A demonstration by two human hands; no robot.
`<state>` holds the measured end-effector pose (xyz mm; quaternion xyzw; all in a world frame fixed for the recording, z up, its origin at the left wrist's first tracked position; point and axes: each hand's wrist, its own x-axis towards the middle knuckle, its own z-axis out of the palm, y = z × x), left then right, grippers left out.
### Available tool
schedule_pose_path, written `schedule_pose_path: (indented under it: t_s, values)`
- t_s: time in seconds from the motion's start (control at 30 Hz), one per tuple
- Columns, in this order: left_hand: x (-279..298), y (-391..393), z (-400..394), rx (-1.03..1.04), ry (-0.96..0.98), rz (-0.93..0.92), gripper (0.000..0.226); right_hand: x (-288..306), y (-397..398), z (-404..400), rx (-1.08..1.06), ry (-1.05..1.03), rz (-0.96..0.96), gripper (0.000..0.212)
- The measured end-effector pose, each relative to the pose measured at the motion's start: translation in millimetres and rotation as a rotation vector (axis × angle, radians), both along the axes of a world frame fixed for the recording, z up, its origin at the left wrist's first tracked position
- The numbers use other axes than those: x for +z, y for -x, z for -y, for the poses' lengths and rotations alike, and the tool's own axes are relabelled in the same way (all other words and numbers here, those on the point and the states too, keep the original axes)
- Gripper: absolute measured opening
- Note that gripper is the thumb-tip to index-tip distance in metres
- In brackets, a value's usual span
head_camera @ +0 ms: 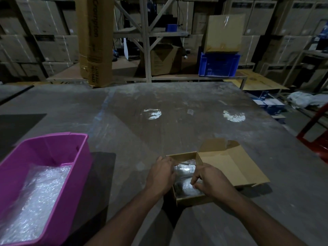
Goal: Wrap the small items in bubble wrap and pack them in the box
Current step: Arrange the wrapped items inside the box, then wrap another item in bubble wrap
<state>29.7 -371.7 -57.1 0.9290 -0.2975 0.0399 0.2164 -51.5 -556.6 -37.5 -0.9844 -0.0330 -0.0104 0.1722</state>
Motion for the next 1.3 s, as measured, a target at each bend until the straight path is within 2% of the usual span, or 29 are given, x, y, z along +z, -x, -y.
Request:
schedule_pose_path:
  t_s: [0.27, 0.57, 0.7, 1.07, 1.3]
  values:
    - [3, -5, -3, -0.007, 0.031, 0.001, 0.033, 8, -1, -1, 0.011, 0.046, 0.003, 0.010]
    - [-5, 1, -5, -0.003, 0.092, 0.042, 0.032, 18, 4, 9, -0.062, -0.020, -0.007, 0.029]
    - [-4, 4, -6, -0.014, 0.114, 0.044, 0.033, 12, 5, 11, -0.066, 0.031, -0.034, 0.034]
    - [-4, 4, -10, -0.001, 0.128, 0.009, 0.034, 8, 8, 8, 0.005, 0.163, -0.037, 0.026]
    - [4, 6, -22, 0.033, 0.191, 0.034, 0.032, 15, 5, 4, -0.040, 0.112, -0.003, 0.028]
